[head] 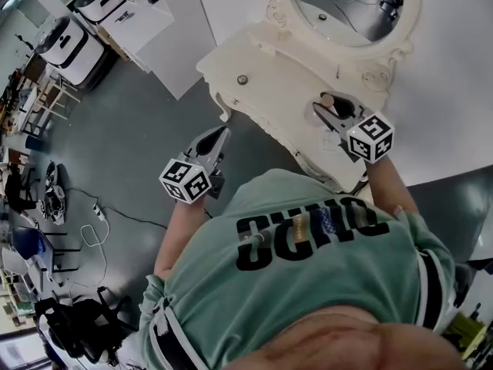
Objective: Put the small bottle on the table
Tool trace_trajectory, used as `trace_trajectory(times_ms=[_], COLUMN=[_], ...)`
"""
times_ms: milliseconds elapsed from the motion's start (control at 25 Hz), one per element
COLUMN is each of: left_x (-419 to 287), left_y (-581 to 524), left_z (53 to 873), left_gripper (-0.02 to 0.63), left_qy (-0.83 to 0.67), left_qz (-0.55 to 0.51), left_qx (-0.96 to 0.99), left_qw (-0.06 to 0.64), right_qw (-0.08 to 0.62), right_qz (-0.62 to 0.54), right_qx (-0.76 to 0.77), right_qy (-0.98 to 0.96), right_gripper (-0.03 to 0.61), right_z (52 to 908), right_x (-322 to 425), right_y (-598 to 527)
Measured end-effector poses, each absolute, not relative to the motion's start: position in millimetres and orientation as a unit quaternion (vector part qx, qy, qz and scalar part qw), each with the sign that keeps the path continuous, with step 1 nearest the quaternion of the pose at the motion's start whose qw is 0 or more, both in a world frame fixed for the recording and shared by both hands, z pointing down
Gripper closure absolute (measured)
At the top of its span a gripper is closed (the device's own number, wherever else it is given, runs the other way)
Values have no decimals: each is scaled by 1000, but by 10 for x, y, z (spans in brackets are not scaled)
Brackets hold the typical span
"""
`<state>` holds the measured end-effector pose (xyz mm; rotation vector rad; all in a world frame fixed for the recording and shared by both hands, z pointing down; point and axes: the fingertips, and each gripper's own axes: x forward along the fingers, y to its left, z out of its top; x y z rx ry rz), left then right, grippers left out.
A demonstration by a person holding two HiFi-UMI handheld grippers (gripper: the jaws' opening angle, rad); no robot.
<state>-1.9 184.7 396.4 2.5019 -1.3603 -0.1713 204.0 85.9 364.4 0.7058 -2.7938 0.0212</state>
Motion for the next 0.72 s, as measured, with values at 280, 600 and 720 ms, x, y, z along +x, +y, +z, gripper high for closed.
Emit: trace_trajectory(times_ms=[280,600,720], left_x=[173,617,803], left_y=[1816,1751,1722], left_z=[3924,3889,3904], left_gripper=[603,603,603], left_qy=[-476,-492,-498], left_qz=[-58,-63,-63], left_qx=[866,857,853], left_qw=[140,137,141], right_qw=[128,127,131], right_qz=[8,2,0], right_qx=[233,207,196], right_qy=[-964,-970,-972], right_gripper=[451,451,451], right_z=[3589,3526,3530], right_x=[2193,2567,2693], right_y=[849,775,728])
